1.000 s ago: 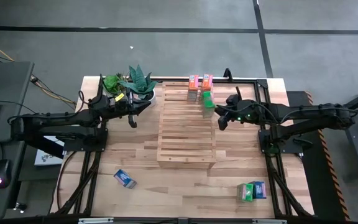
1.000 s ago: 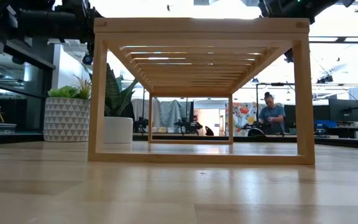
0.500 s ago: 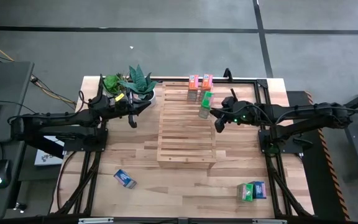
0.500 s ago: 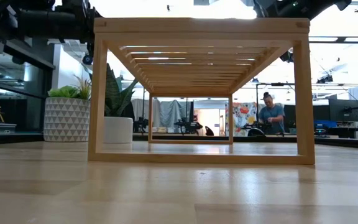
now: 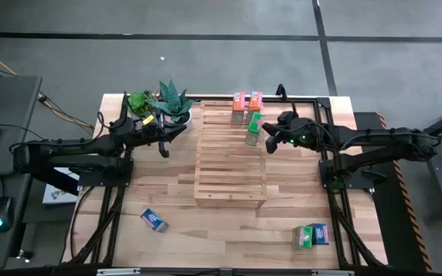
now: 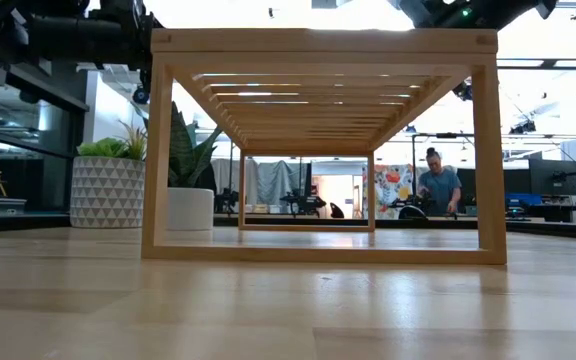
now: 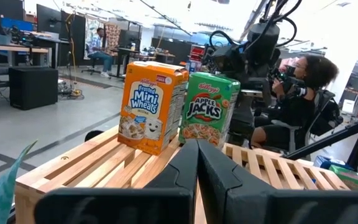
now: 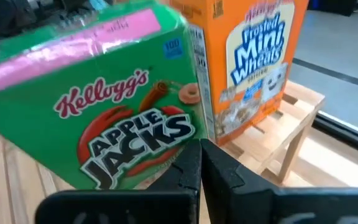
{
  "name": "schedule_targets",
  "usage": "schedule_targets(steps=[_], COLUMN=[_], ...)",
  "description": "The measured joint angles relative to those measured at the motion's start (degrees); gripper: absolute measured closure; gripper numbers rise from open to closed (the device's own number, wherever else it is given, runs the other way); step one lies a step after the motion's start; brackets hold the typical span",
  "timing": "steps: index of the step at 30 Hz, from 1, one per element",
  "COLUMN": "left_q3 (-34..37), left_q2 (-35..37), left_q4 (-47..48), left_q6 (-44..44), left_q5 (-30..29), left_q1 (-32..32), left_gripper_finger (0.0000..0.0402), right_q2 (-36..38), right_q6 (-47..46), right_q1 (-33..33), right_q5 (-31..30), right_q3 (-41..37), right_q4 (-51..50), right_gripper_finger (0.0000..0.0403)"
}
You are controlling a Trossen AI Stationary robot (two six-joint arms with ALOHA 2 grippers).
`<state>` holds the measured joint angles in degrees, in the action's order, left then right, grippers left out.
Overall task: Stack cereal on shelf
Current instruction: Put the top green cereal box on the shelf
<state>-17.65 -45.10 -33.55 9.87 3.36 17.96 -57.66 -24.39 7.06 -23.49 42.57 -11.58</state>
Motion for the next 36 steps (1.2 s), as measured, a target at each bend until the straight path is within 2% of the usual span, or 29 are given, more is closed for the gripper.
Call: schedule_targets(steps=[20, 29, 36], left_q3=[0.0, 0.0, 0.0], left_q2=[0.0, 0.0, 0.0], left_q4=[-0.1, 0.7, 0.3], left_q6=[0.0, 0.0, 0.0], left_q5=[0.0, 0.0, -0.5], left_q1=[0.0, 0.0, 0.0], left_gripper_finger=[0.0402, 0.0402, 0.0401], right_q2=[0.0, -0.1, -2.5], right_q6=[1.5, -2.4, -4.0], right_q1=[3.5, 3.4, 3.4], right_q5=[3.6, 6.2, 8.7], right_q3=[0.0, 0.0, 0.1], right_q4=[2.9, -2.7, -2.7], right_gripper_finger=[0.0403, 0.0403, 0.0403])
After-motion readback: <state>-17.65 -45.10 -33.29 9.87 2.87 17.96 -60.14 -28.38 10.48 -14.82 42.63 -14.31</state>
